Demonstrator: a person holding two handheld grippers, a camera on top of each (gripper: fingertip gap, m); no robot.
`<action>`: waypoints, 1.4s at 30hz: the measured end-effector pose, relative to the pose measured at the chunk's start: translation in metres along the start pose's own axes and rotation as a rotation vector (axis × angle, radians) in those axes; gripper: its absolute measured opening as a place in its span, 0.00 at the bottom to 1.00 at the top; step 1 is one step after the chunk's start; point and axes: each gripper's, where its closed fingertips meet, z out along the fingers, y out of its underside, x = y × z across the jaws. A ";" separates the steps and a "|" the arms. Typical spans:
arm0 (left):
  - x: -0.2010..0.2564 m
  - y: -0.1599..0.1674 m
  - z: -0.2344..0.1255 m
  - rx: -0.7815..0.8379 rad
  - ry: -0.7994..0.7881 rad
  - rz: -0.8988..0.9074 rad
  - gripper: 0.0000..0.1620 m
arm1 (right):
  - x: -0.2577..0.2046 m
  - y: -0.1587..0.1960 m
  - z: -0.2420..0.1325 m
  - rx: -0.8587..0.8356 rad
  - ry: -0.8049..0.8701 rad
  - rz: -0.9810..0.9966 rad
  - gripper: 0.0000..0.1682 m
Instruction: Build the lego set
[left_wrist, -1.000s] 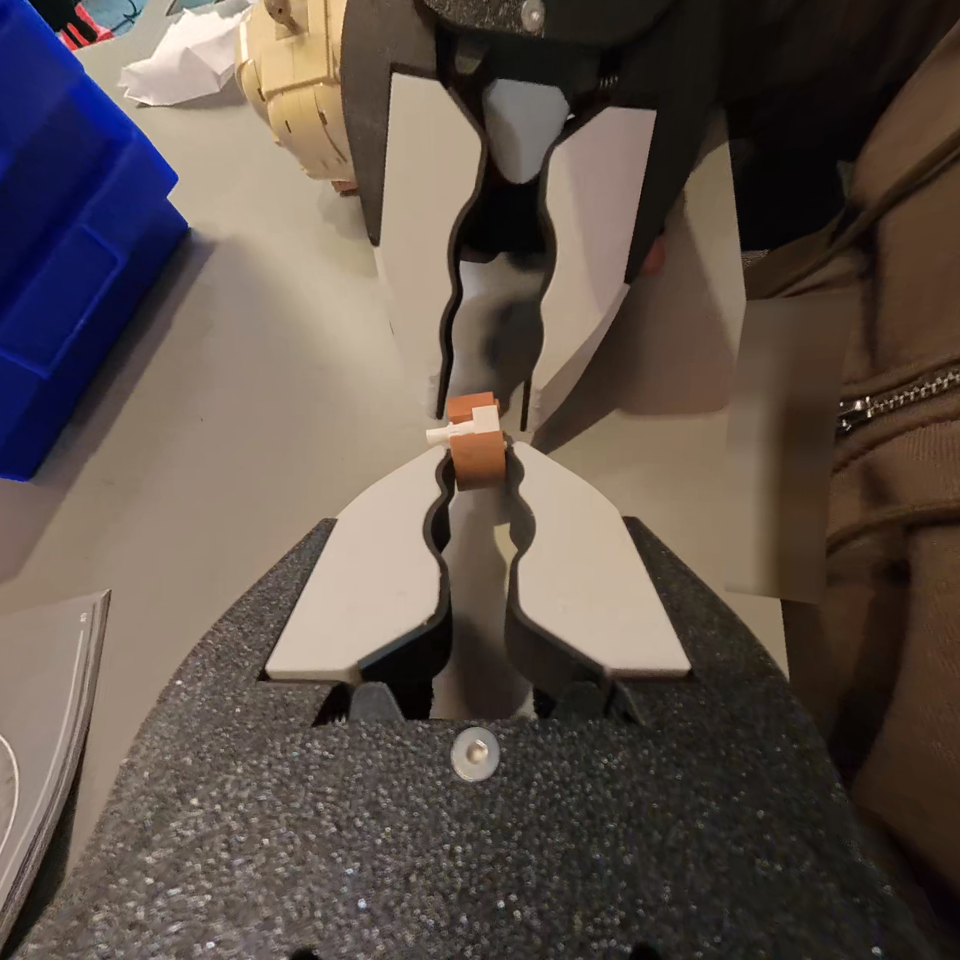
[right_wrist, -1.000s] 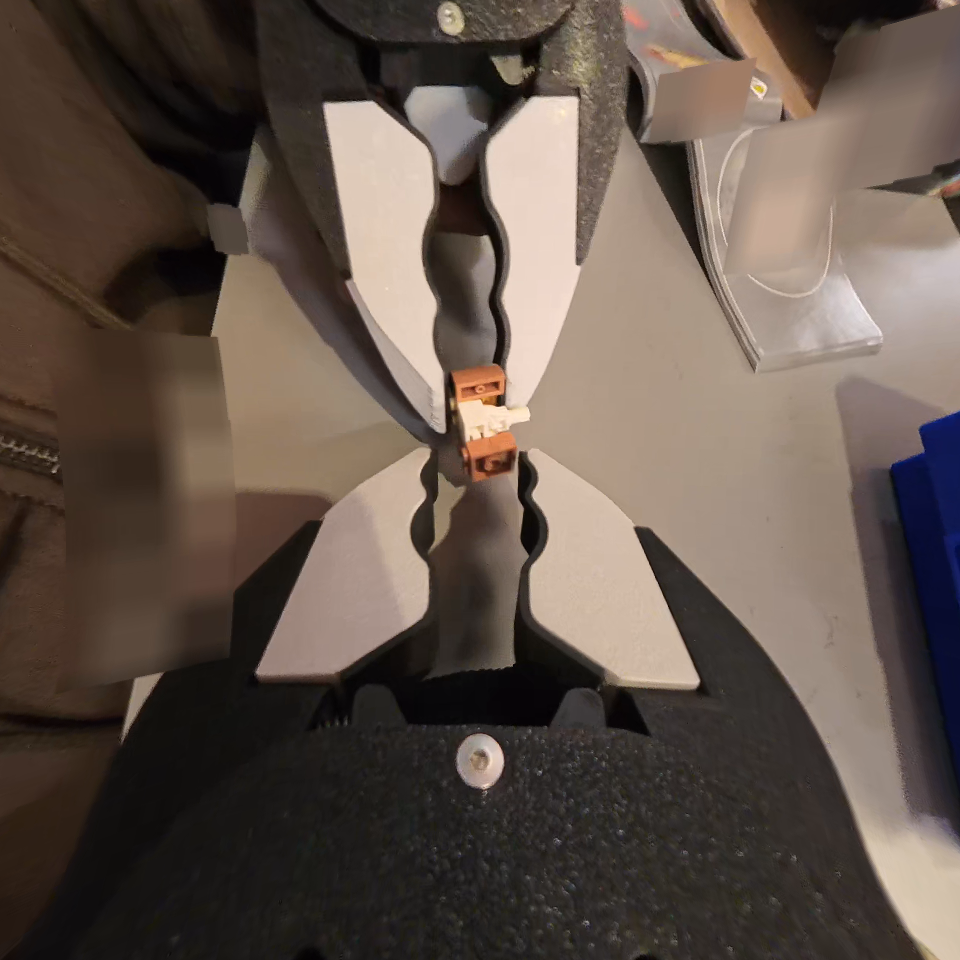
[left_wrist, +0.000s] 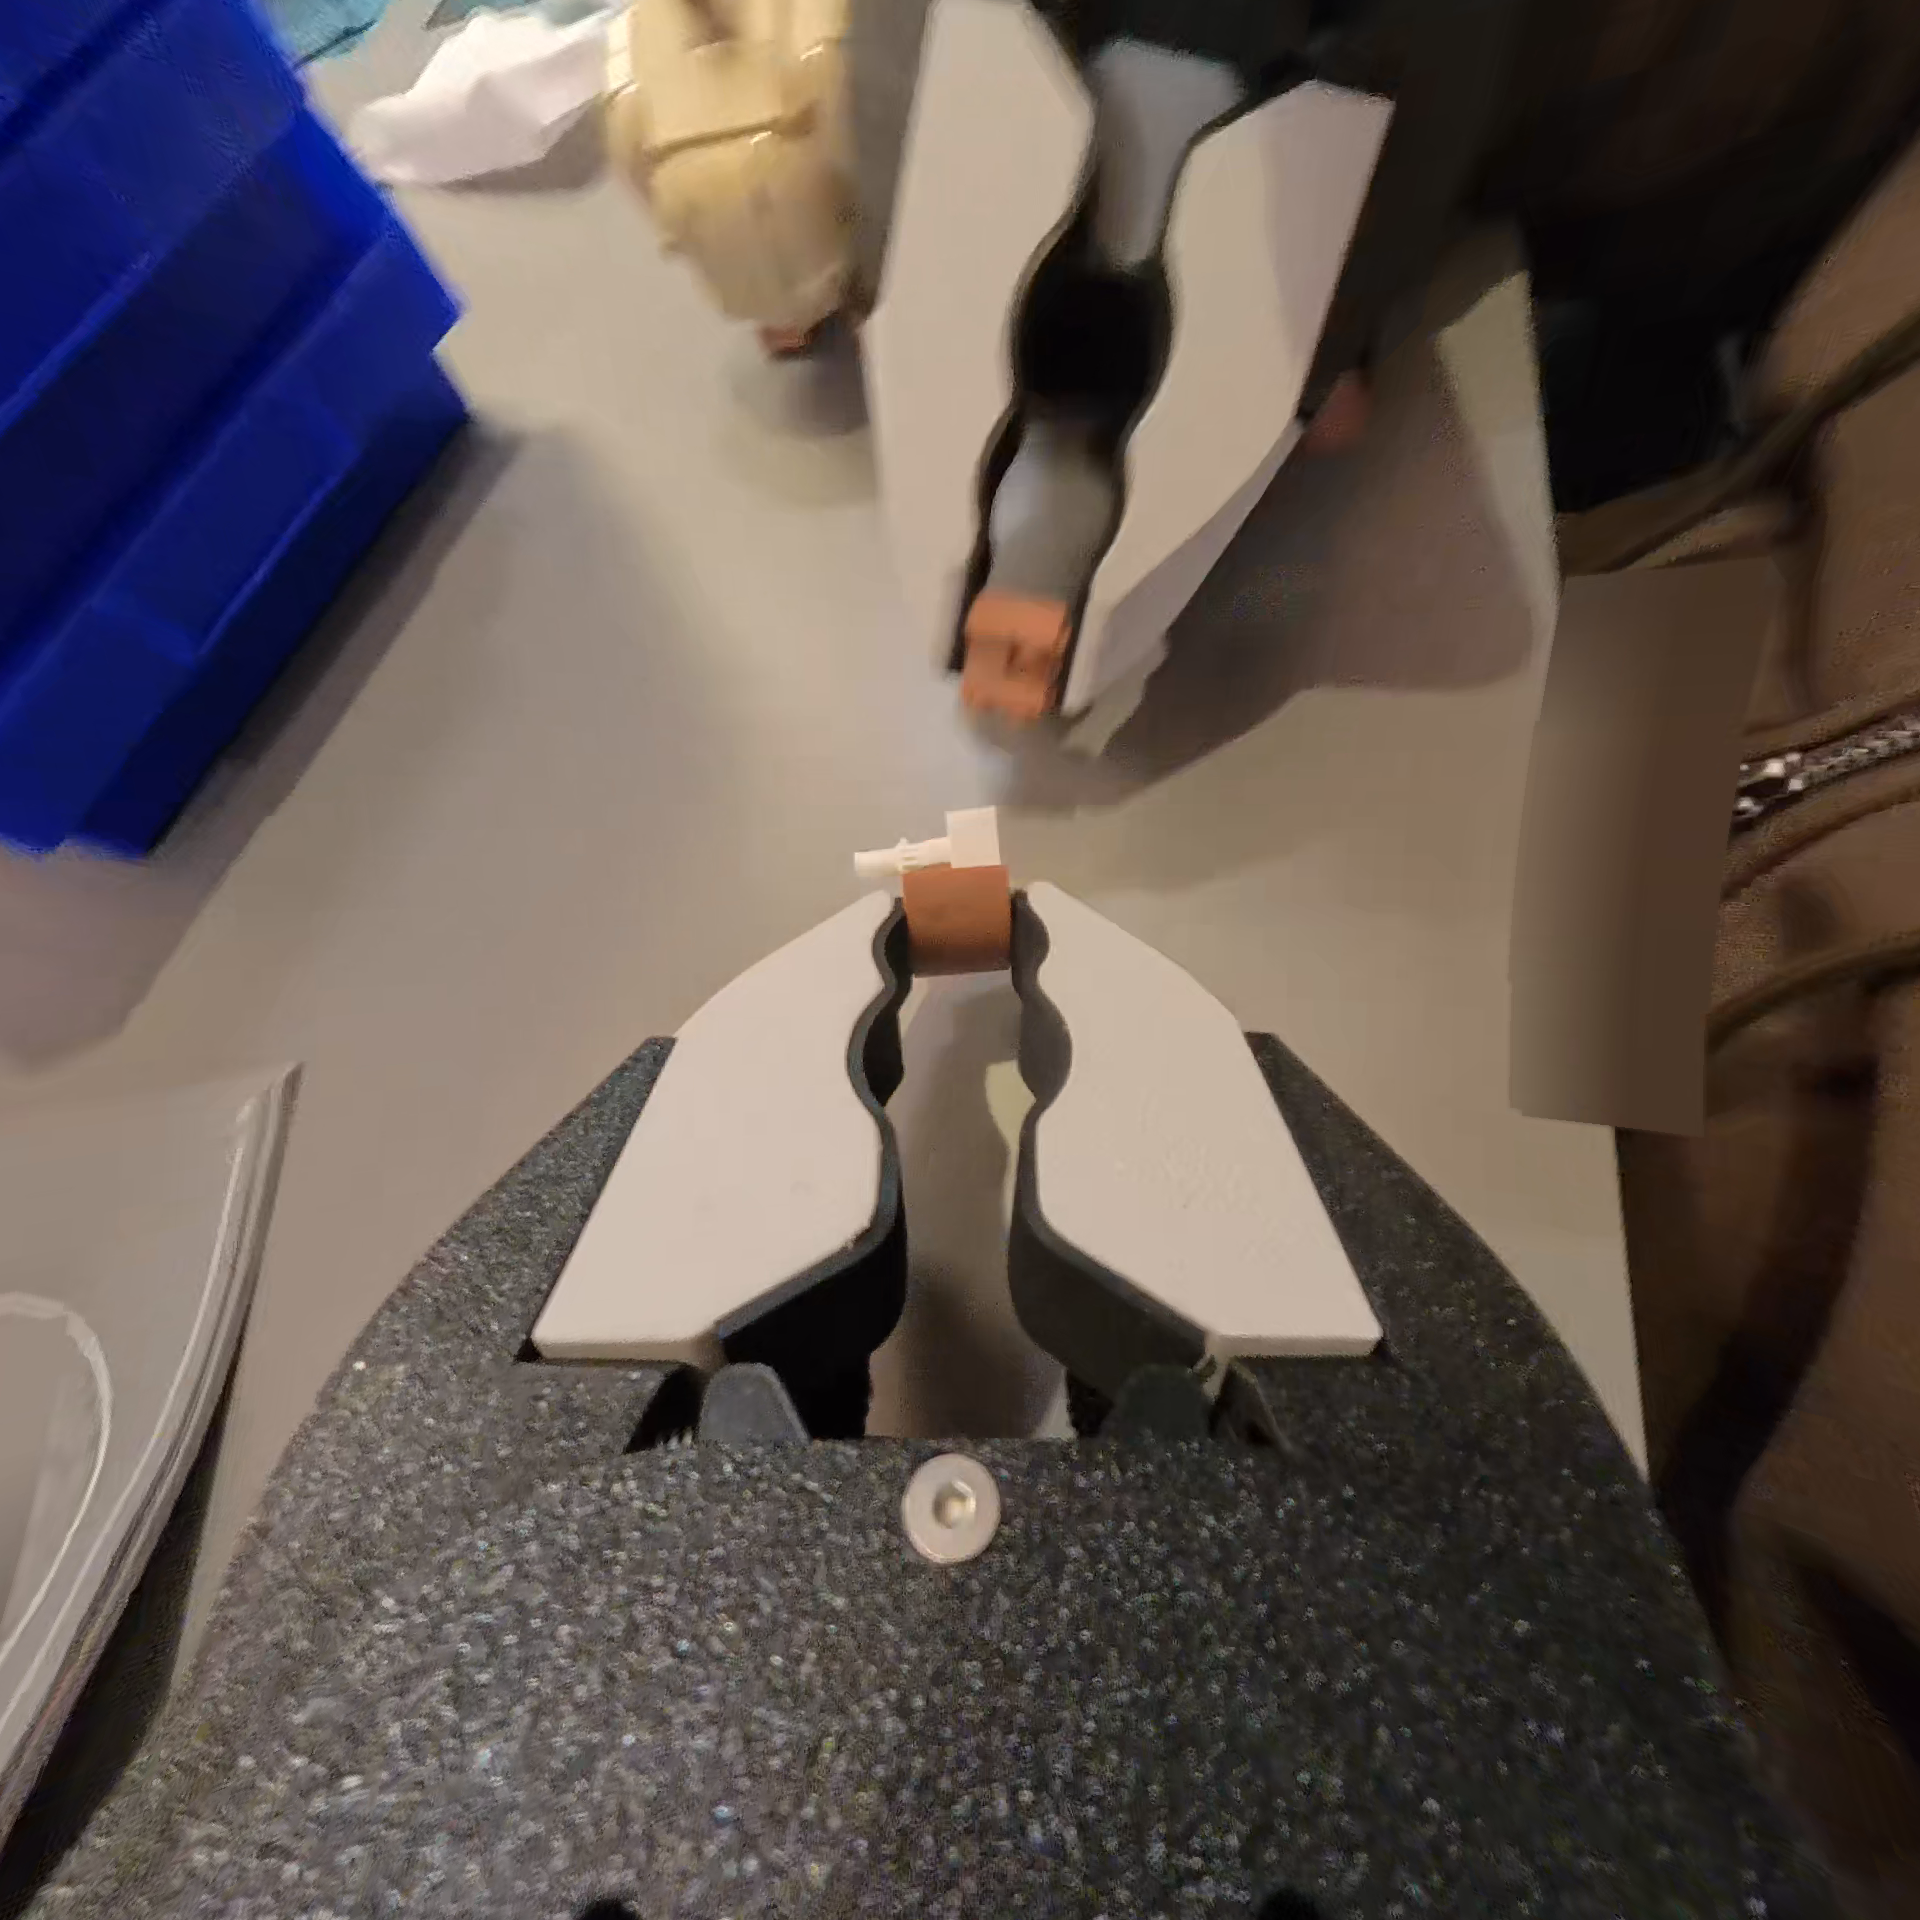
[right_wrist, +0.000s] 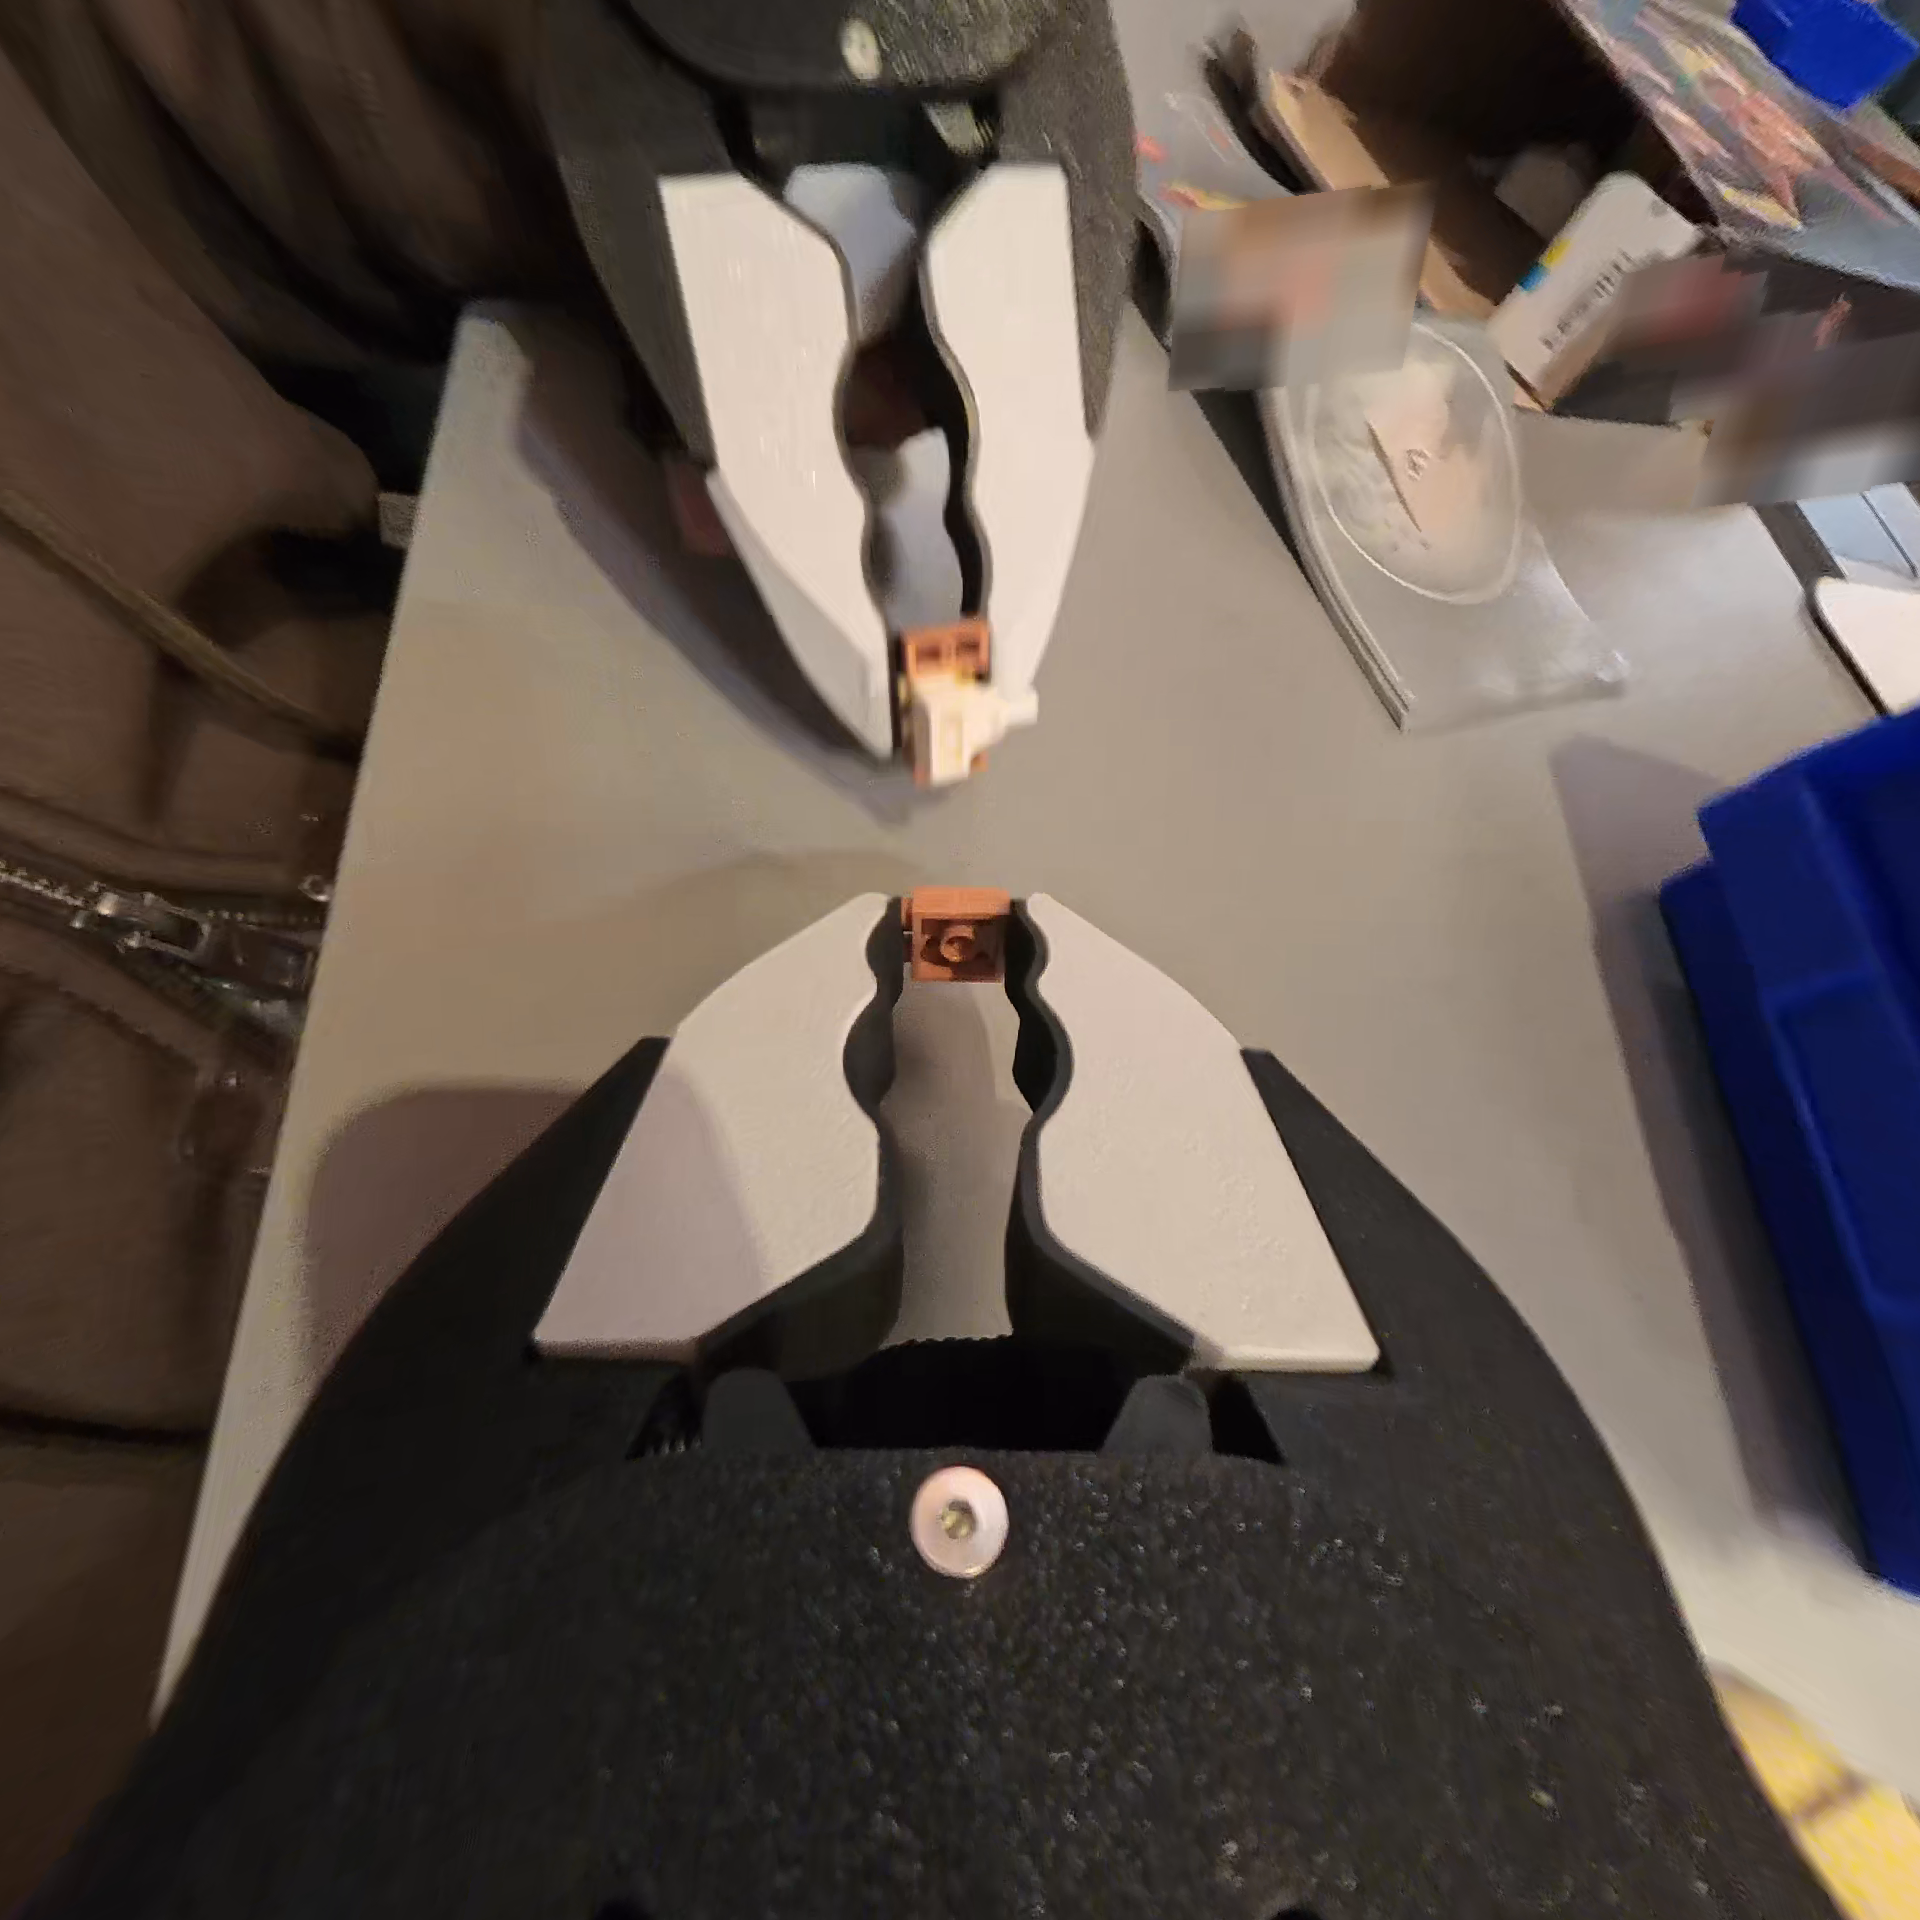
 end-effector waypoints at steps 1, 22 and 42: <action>-0.005 -0.001 -0.006 0.034 -0.011 -0.034 0.11 | 0.001 0.000 -0.006 0.020 0.000 0.013 0.11; 0.001 -0.001 0.004 -0.010 0.010 -0.041 0.11 | 0.027 0.013 -0.001 -0.067 0.197 0.012 0.11; -0.006 0.004 0.011 -0.059 -0.049 -0.054 0.14 | 0.027 -0.002 -0.009 0.042 0.229 -0.009 0.11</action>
